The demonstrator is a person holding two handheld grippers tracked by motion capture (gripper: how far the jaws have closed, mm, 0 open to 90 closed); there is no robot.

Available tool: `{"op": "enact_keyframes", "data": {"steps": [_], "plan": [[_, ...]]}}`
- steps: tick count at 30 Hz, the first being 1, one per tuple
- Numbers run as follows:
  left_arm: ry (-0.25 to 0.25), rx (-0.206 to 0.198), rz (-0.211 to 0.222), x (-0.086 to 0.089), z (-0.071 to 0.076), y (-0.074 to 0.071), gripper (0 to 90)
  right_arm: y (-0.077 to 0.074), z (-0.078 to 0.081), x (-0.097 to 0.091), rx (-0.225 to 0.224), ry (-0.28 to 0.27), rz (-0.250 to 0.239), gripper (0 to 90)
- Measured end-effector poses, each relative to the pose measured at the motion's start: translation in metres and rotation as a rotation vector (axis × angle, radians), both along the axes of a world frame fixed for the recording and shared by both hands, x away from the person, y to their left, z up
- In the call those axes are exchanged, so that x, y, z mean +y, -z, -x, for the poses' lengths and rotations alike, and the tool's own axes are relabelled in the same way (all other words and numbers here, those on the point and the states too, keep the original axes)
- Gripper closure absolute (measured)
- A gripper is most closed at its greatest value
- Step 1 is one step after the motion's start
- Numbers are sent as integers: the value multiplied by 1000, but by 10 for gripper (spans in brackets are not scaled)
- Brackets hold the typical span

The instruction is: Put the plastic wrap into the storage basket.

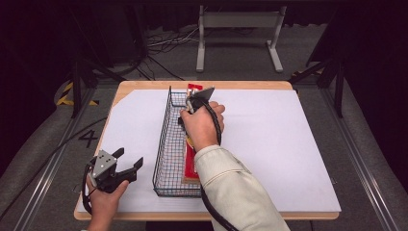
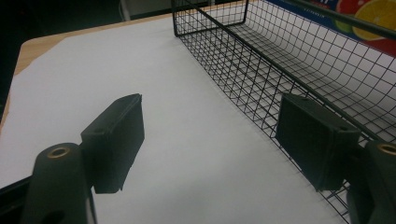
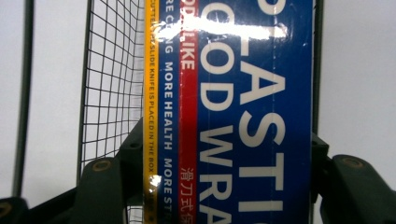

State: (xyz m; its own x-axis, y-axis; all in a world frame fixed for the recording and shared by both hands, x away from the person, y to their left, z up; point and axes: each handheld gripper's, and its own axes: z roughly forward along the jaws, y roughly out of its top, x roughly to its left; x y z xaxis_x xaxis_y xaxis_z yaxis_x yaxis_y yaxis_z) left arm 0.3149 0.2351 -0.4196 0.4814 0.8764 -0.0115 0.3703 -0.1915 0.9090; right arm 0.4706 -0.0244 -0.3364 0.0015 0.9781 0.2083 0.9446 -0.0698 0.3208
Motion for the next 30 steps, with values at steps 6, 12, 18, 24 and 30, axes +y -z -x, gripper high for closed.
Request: {"op": "enact_keyframes", "data": {"steps": [6,12,18,24,30], "plan": [[1,1,1,0,-1,0,239,9,-2,5,-6,-11,5,401],[1,2,-1,0,0,0,239,18,-3,9,7,-6,16,400],[1,1,-2,-1,-1,0,239,28,-4,9,16,6,35,400],[2,4,-4,-1,-1,0,239,35,-5,10,26,6,47,398],[-11,22,-12,-1,-3,1,239,41,-5,13,30,12,54,398]]}}
